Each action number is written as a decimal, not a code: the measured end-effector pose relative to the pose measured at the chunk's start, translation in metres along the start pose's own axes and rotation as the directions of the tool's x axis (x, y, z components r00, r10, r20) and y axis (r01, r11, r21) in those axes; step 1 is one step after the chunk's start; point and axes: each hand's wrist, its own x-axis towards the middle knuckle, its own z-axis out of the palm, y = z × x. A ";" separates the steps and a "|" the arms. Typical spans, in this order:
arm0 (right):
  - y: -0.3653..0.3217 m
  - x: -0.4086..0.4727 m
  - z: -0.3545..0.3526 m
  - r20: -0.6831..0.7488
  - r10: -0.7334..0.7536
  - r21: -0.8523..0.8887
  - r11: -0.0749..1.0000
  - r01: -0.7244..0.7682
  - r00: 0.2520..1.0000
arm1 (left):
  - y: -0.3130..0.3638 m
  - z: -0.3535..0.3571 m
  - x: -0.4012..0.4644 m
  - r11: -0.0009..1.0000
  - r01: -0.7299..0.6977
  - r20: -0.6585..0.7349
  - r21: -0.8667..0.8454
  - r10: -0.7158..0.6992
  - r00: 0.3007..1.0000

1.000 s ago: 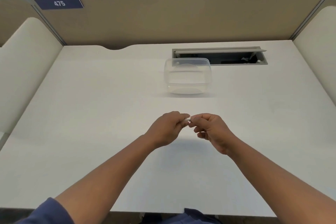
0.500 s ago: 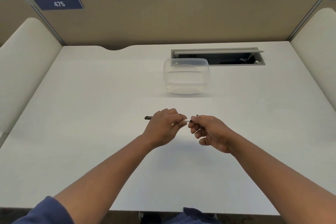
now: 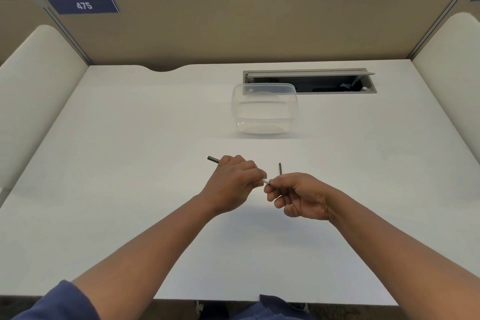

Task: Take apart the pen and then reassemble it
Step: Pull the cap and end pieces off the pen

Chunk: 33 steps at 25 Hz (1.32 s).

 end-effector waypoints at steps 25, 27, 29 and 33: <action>0.012 -0.001 0.015 -0.016 -0.440 -0.310 0.856 0.413 0.898 | 0.004 -0.026 0.000 0.991 -0.106 0.011 0.080 0.105 0.994; 0.013 0.000 0.015 -0.025 -0.472 -0.364 0.825 0.431 0.882 | 0.005 -0.030 0.003 0.995 -0.084 0.071 0.058 0.080 0.994; 0.015 -0.002 0.016 -0.041 -0.502 -0.434 0.788 0.438 0.864 | 0.006 -0.034 0.006 0.998 -0.053 0.142 0.025 0.049 0.989; 0.018 0.001 0.016 -0.074 -0.575 -0.544 0.708 0.451 0.815 | 0.008 -0.042 0.015 0.999 0.022 0.301 -0.026 -0.013 0.953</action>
